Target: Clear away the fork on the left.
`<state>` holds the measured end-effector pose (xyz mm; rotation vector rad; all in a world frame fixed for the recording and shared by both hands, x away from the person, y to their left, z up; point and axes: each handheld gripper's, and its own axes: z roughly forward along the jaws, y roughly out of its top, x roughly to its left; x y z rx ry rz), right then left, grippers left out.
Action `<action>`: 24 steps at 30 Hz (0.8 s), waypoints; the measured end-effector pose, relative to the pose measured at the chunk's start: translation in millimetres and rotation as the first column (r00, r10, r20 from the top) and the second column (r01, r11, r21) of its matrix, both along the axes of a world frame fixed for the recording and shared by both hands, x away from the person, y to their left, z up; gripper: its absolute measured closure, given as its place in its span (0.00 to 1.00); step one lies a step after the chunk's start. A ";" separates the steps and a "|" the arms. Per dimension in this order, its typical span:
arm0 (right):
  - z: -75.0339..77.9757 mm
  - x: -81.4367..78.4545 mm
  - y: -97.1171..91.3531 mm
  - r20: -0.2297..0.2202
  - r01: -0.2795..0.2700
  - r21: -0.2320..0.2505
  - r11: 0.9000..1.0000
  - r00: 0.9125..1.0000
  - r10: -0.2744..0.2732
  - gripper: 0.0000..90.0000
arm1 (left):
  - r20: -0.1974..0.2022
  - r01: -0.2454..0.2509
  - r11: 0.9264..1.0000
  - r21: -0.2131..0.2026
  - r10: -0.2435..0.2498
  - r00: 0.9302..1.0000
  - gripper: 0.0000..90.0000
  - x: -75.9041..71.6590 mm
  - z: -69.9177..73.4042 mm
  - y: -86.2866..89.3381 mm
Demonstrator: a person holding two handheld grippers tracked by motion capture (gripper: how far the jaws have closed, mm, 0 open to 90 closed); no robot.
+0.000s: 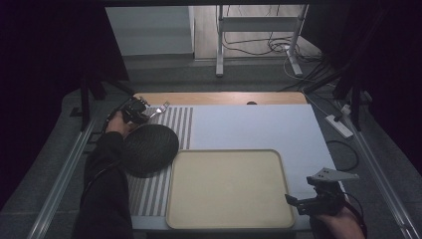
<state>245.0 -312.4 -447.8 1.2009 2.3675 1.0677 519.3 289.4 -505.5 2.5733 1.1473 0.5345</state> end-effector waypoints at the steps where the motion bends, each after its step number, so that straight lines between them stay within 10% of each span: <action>1: 0.0 -0.1 0.1 0.000 0.001 -0.001 1.000 1.000 -0.001 0.00 | 0.002 0.001 1.000 -0.006 -0.001 1.000 0.86 -0.8 1.9 0.6; 16: 0.1 -0.5 1.2 0.004 -0.003 -0.007 1.000 1.000 0.003 0.00 | 0.037 0.008 0.993 -0.114 -0.004 0.999 0.86 -39.4 28.8 2.1; 24: 0.1 -0.8 1.9 0.008 -0.005 -0.013 1.000 1.000 0.005 0.00 | 0.028 -0.023 0.976 -0.217 0.030 0.999 0.86 -62.5 32.5 0.8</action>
